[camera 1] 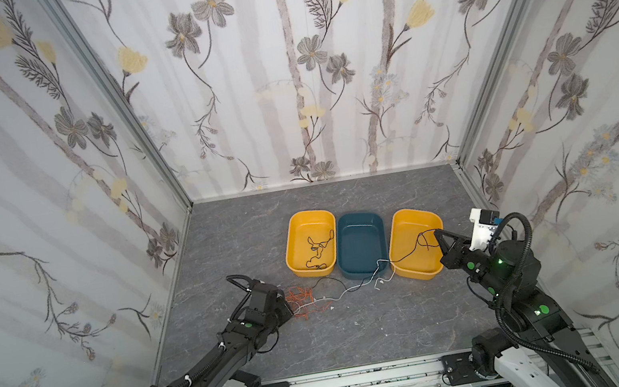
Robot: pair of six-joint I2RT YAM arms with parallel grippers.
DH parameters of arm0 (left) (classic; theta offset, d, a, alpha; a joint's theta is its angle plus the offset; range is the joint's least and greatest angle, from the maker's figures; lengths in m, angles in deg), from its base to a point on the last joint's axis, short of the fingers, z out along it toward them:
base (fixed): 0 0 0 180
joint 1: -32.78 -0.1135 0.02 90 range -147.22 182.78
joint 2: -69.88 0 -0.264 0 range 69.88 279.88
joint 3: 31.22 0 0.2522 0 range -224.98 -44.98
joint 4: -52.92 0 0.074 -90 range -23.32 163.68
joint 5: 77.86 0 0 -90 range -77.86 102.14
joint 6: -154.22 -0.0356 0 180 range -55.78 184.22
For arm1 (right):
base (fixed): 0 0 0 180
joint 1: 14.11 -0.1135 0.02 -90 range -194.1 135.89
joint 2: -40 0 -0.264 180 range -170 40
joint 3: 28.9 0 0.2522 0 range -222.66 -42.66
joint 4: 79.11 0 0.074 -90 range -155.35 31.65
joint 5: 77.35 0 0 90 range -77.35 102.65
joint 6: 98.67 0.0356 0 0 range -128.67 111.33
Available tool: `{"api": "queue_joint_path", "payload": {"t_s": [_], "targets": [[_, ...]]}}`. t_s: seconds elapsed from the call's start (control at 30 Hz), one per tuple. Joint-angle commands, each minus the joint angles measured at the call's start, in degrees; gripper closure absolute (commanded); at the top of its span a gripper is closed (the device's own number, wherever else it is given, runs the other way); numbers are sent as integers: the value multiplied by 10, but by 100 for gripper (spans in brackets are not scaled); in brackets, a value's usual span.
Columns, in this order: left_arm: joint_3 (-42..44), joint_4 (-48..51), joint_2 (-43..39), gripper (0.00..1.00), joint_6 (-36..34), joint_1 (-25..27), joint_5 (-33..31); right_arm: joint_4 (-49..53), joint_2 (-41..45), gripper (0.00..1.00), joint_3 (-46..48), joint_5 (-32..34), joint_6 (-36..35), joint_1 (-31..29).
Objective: Untangle the cables
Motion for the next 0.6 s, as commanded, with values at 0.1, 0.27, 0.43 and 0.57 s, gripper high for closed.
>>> {"api": "queue_joint_path", "payload": {"t_s": [0.1, 0.27, 0.43, 0.57], "targets": [[-14, 39, -53, 56, -32, 0, 33, -76, -14, 100, 2, -91, 3, -48], [-48, 65, -76, 45, -72, 3, 88, -110, -41, 100, -5, -154, 7, -88], [-47, -3, -110, 43, -111, 20, 158, -157, -61, 100, -5, -191, 27, -119], [-25, -109, -153, 30, -136, 67, 192, -185, -72, 100, -1, -198, 38, -136]]}}
